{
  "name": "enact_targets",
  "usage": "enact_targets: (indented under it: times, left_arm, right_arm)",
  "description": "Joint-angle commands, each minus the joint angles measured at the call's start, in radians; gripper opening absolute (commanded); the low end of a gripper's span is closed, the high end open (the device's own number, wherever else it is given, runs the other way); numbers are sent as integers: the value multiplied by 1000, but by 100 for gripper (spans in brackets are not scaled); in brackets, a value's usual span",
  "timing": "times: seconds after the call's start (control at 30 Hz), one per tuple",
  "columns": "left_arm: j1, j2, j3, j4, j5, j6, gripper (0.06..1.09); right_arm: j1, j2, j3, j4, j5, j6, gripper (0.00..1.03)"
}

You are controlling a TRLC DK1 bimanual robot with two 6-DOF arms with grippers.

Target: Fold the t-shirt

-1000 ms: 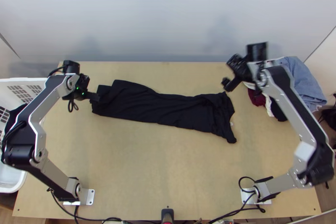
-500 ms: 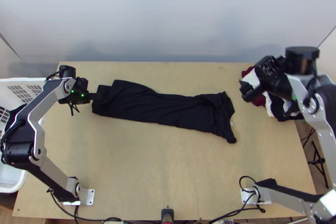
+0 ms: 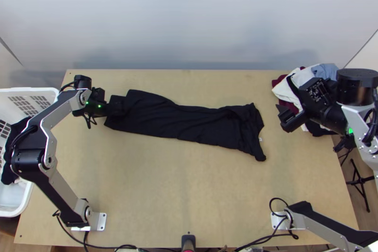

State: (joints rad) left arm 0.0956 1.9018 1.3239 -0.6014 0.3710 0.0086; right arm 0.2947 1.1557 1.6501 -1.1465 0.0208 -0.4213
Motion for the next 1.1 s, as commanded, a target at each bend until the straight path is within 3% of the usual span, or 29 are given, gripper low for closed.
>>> enact_targets:
  times: [0.0,0.07,0.1,0.13,0.2,0.33,0.5,0.73,1.07]
  left_arm:
    - [-42,45,3,-3,8,10,96]
    - [-65,48,3,-8,9,10,87]
    - [-76,43,-2,-8,13,19,76]
    - [-85,33,-6,-6,36,22,59]
    - [-86,26,17,-21,111,8,12]
    - [-89,5,80,-136,230,-10,10]
    - [-114,-24,141,-179,235,-42,10]
    - [-169,-35,344,-290,201,-71,10]
    - [-416,42,679,-466,105,-96,10]
  right_arm:
    - [8,-17,2,-27,2,30,99]
    - [11,-17,2,-32,4,41,99]
    - [12,-17,0,-32,4,46,99]
    - [14,-17,-1,-36,4,49,99]
    - [12,-19,-13,-39,4,50,99]
    - [-2,-33,-53,-38,4,50,99]
    - [14,-59,-98,-38,2,110,99]
    - [63,-126,-243,7,2,202,99]
    - [81,-274,-466,88,2,302,99]
